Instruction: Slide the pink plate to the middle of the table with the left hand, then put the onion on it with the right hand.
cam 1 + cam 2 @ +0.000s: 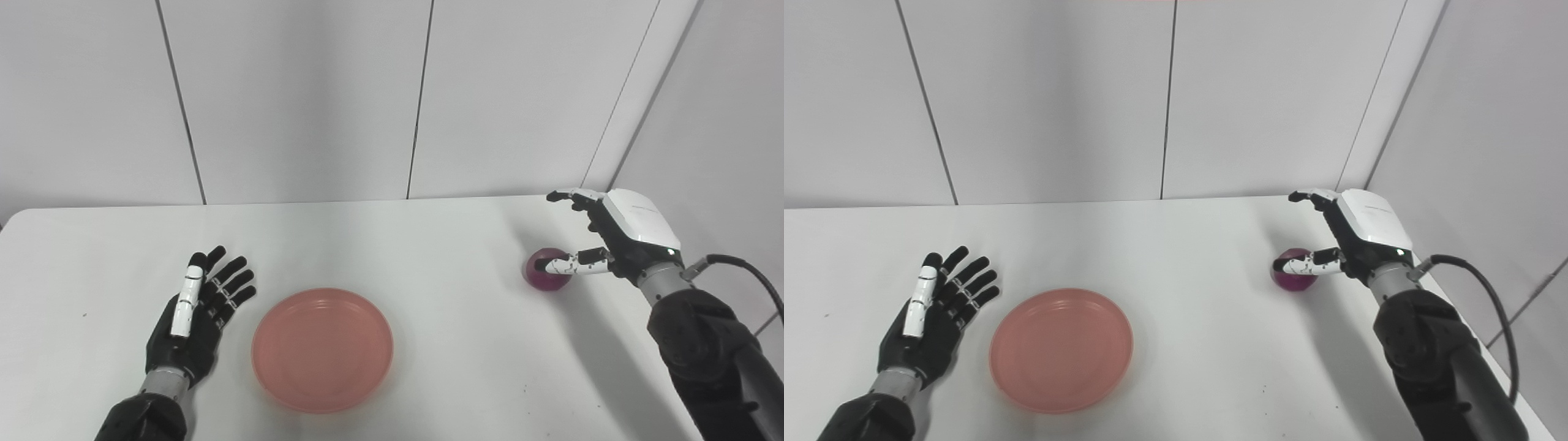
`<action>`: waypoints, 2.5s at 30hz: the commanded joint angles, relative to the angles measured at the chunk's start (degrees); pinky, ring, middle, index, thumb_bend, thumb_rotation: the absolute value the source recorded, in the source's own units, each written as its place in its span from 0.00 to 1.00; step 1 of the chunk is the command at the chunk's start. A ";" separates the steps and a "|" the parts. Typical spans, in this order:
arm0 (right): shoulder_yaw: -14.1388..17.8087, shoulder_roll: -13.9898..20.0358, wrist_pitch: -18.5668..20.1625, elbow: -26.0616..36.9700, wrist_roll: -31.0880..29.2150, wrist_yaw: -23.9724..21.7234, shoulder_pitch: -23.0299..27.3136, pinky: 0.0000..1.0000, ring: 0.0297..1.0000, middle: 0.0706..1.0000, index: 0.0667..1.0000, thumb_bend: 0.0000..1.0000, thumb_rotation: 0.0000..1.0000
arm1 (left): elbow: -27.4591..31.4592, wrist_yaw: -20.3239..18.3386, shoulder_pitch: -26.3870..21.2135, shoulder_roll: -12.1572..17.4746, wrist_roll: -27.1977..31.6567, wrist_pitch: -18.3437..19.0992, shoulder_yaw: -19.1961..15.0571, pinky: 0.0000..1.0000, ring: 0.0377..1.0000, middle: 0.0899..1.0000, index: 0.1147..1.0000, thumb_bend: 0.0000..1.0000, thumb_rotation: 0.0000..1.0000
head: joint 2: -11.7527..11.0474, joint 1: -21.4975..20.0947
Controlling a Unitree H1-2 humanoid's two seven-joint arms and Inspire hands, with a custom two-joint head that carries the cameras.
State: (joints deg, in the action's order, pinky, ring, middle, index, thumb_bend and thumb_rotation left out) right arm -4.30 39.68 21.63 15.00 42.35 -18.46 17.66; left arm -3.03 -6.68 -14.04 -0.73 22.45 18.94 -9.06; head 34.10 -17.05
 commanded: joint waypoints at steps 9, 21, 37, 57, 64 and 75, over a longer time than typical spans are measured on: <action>-3.38 3.83 2.36 -4.38 6.60 -9.47 7.68 0.54 0.77 0.84 0.78 1.00 0.24 | 1.35 0.38 -1.33 -0.50 0.62 -0.03 0.01 0.79 0.79 0.78 0.86 0.64 0.73 | -0.01 0.44; -5.69 3.44 0.67 -10.73 8.18 -12.51 10.33 0.56 0.78 0.83 0.78 1.00 0.25 | 1.52 0.37 -1.47 -0.57 0.74 0.12 0.16 0.80 0.79 0.78 0.86 0.65 0.72 | 0.08 0.89; -7.57 2.87 -0.34 -16.49 5.97 -11.44 10.82 0.57 0.80 0.85 0.81 1.00 0.29 | 1.52 0.85 -1.44 -0.51 0.73 0.13 0.00 0.79 0.79 0.78 0.86 0.65 0.72 | 0.14 1.26; -8.14 1.25 -0.12 -17.17 4.69 -9.58 9.57 0.60 0.79 0.83 0.80 0.95 0.20 | 2.33 1.52 -0.76 -0.48 0.11 0.18 0.92 0.80 0.79 0.79 0.87 0.64 0.74 | 0.50 2.11; -7.84 0.53 -0.12 -17.27 5.03 -6.46 8.95 0.56 0.71 0.78 0.77 0.84 0.11 | 2.73 2.14 -0.66 -0.59 0.12 0.83 1.02 0.80 0.79 0.78 0.86 0.64 0.74 | 0.58 2.19; -7.96 0.14 1.02 -19.02 4.84 -4.76 8.89 0.35 0.41 0.46 0.63 0.57 0.00 | 2.87 2.23 -0.66 -0.59 0.33 0.98 0.97 0.79 0.79 0.77 0.85 0.64 0.71 | 0.77 2.27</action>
State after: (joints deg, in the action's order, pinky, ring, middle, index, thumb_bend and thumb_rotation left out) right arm -12.81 38.46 22.45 -4.07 46.63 -23.80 24.75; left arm -1.54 -4.55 -13.70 -1.04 22.43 19.67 -8.17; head 34.89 -14.85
